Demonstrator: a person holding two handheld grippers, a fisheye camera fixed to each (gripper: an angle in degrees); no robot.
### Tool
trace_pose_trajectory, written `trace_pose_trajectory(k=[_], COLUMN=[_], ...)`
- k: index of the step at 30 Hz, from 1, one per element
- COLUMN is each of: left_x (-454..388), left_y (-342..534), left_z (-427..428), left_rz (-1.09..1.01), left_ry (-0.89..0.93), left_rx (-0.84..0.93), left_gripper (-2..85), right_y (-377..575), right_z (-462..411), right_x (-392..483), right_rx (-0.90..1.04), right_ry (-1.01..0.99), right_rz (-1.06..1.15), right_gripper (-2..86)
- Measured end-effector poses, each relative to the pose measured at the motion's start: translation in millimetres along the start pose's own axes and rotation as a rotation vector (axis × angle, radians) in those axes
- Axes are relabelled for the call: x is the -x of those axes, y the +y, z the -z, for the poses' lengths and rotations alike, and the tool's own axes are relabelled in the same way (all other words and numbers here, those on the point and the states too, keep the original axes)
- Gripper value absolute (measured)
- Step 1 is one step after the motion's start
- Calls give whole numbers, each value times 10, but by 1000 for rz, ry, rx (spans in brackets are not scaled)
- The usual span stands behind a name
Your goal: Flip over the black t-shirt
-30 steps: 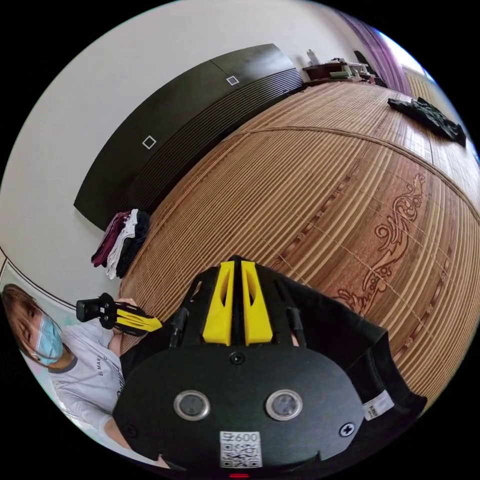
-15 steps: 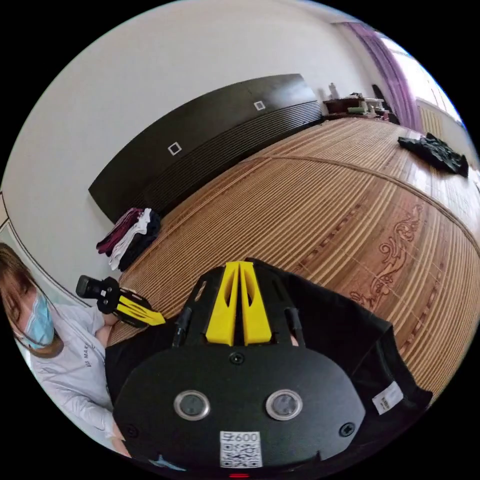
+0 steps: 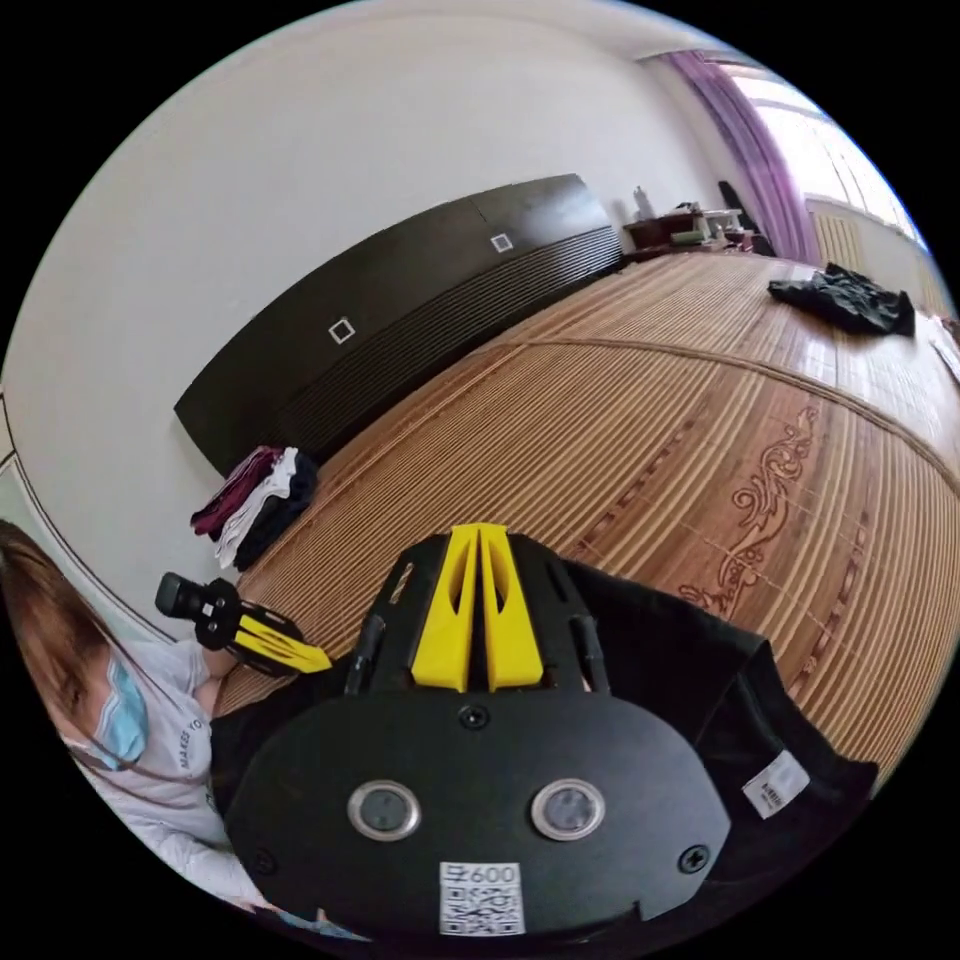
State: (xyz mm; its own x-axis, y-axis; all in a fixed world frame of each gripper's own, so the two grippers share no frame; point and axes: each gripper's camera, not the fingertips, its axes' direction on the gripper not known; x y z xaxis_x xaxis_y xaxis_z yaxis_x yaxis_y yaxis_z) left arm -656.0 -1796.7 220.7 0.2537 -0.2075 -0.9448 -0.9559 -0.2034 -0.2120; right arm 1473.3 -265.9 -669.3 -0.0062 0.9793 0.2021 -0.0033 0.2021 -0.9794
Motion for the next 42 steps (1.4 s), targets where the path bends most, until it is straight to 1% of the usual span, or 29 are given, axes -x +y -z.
trace_pose_trajectory(k=[2,3,4,5,6,7,8,11,13,17,18,20,21,23,24,25,26,27,29,31,33,34,35,36,37,38,39,40,42], left_x=[-51,-67,-105,-154,-183,-243,-297,-381,-413,-505,-525,-600,-614,-657,-666,-681,-699,-709,-754,-787,-816,-832,-845,-849,-858,-867,-872,-883,-899], left_y=[-14,-17,-24,-34,-39,-52,-64,-95,-115,-176,-186,-229,-239,-286,-299,-325,-354,-368,-433,-484,-537,-575,-614,-634,-676,-719,-740,-784,-856], left_z=[-16,-20,-27,-34,-40,-48,-58,-76,-87,-108,-110,-119,-121,-125,-126,-126,-127,-127,-126,-123,-119,-114,-109,-106,-99,-92,-88,-78,-65], left_rz=[3,4,2,-2,-6,-13,-19,-20,-16,-14,-16,-22,-22,-20,-19,-17,-16,-16,-18,-19,-21,-22,-22,-22,-21,-21,-21,-23,-25], left_ry=[7,7,5,-4,-11,-25,-37,-41,-33,-28,-31,-41,-42,-38,-36,-32,-30,-30,-32,-35,-38,-39,-38,-38,-37,-36,-37,-39,-45], left_rx=[-1,-1,-2,-2,-2,-1,0,0,-1,-2,-2,-2,-2,-3,-4,-5,-5,-5,-4,-4,-4,-4,-5,-5,-5,-5,-6,-6,-5], left_gripper=[7,7,7,7,7,8,8,8,8,8,8,8,8,8,8,8,8,8,8,8,8,8,8,8,8,8,8,8,8], right_y=[-32,-25,1,34,53,114,190,279,274,247,245,318,339,359,368,395,396,380,307,362,378,374,360,347,356,406,414,392,350], right_z=[-511,-669,-949,-1081,-1077,-1031,-982,-869,-887,-1312,-1404,-1709,-1736,-1511,-1416,-1234,-1112,-1099,-1383,-1706,-1945,-2015,-1961,-1893,-1711,-1572,-1543,-1493,-1405], right_x=[228,289,358,350,319,266,355,772,928,1161,1157,1090,1060,1018,1062,1196,1298,1321,1315,1258,978,858,786,759,787,949,1045,1178,1266], right_rx=[208,257,323,294,247,150,79,-25,5,221,247,272,261,119,76,5,-20,0,231,353,395,401,346,297,178,122,146,219,265], right_ry=[-48,-41,33,116,118,166,224,350,304,75,83,296,349,315,301,255,192,154,-24,-85,10,3,23,101,294,402,402,342,204], right_rz=[43,60,68,43,9,-68,-54,60,103,178,168,127,110,26,35,92,131,136,155,207,82,47,19,-6,-23,59,120,181,171], right_gripper=[-8,-8,-8,-8,-8,-8,-8,-8,-8,-8,-8,-8,-8,-8,-8,-8,-8,-8,-8,-8,-9,-9,-9,-9,-8,-8,-8,-8,-8])
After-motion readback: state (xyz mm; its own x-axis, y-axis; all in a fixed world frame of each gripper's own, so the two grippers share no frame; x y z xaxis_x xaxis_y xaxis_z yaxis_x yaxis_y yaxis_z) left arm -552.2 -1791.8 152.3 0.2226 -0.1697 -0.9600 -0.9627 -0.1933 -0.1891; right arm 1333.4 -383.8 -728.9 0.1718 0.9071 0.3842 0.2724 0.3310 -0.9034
